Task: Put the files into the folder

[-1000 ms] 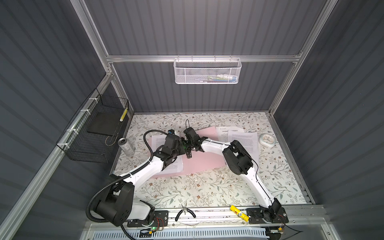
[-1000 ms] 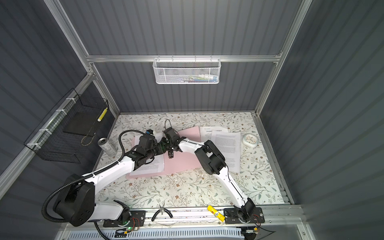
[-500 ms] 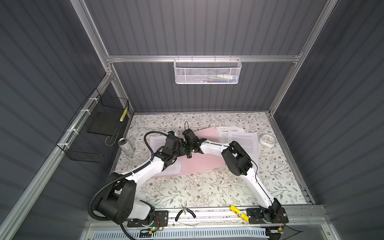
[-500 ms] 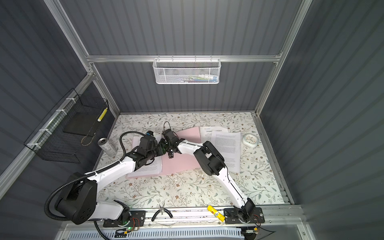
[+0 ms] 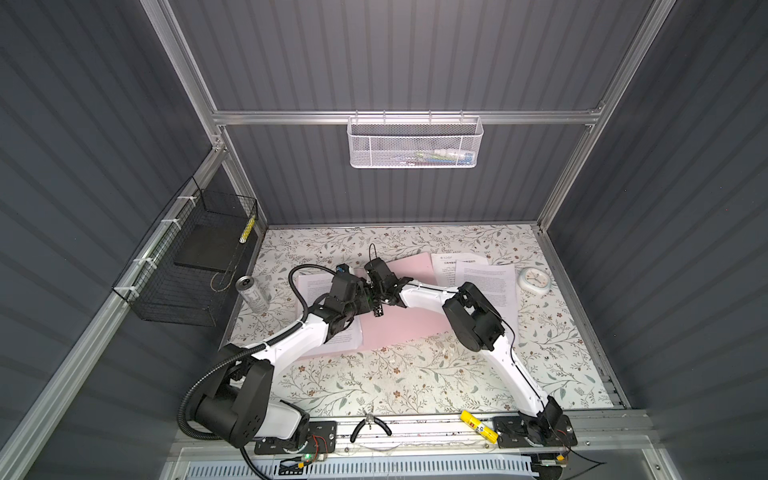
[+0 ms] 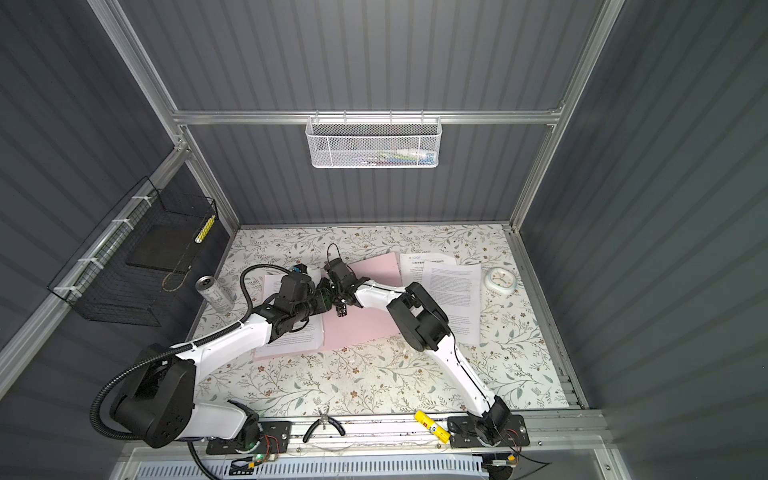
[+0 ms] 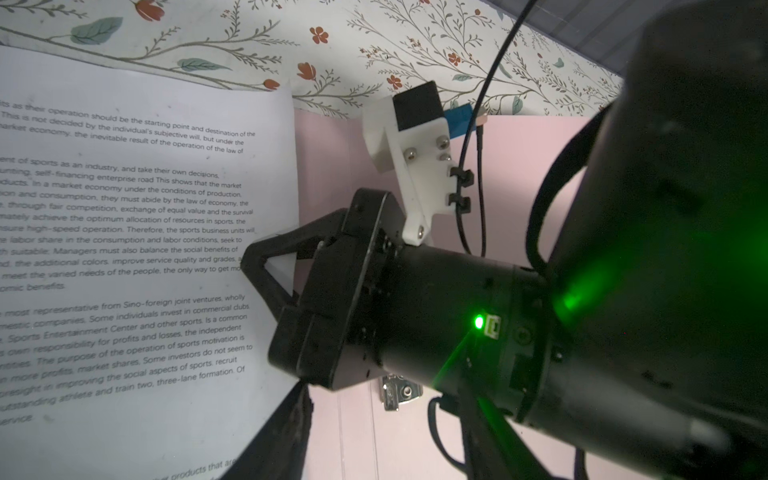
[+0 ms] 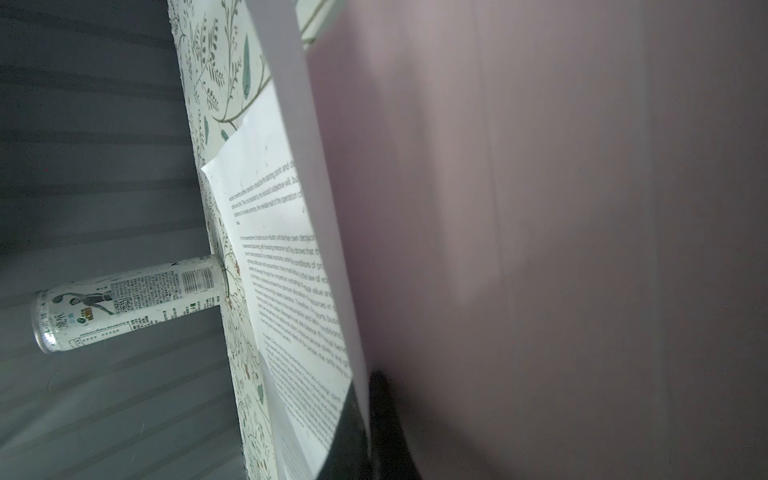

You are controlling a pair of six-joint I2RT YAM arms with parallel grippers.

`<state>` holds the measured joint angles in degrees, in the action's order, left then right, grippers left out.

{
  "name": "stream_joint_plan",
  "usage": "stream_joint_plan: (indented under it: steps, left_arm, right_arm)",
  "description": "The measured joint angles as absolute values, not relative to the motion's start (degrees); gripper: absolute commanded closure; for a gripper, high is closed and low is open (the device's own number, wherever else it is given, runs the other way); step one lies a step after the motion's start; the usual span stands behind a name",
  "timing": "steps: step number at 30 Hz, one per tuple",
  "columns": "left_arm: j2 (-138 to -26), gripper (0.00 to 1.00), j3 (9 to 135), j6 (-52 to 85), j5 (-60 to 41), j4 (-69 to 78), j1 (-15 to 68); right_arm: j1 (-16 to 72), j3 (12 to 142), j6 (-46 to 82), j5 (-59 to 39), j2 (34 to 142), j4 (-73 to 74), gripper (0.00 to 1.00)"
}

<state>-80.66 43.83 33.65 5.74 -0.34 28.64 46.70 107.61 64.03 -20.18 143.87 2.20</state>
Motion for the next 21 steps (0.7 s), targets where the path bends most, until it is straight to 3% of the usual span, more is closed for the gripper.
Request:
stream_joint_plan:
  steps: [15, 21]
  left_arm:
    - [-80.68, 0.42, 43.68, 33.65, 5.93, -0.34, 28.49]
    - [-80.73, 0.42, 43.64, 33.61, 5.93, -0.34, 28.49]
  right_arm:
    - [46.65, 109.60, 63.37, -22.52, 145.29, 2.98, 1.00]
    - [46.63, 109.89, 63.24, -23.31, 145.77, 3.84, 0.81]
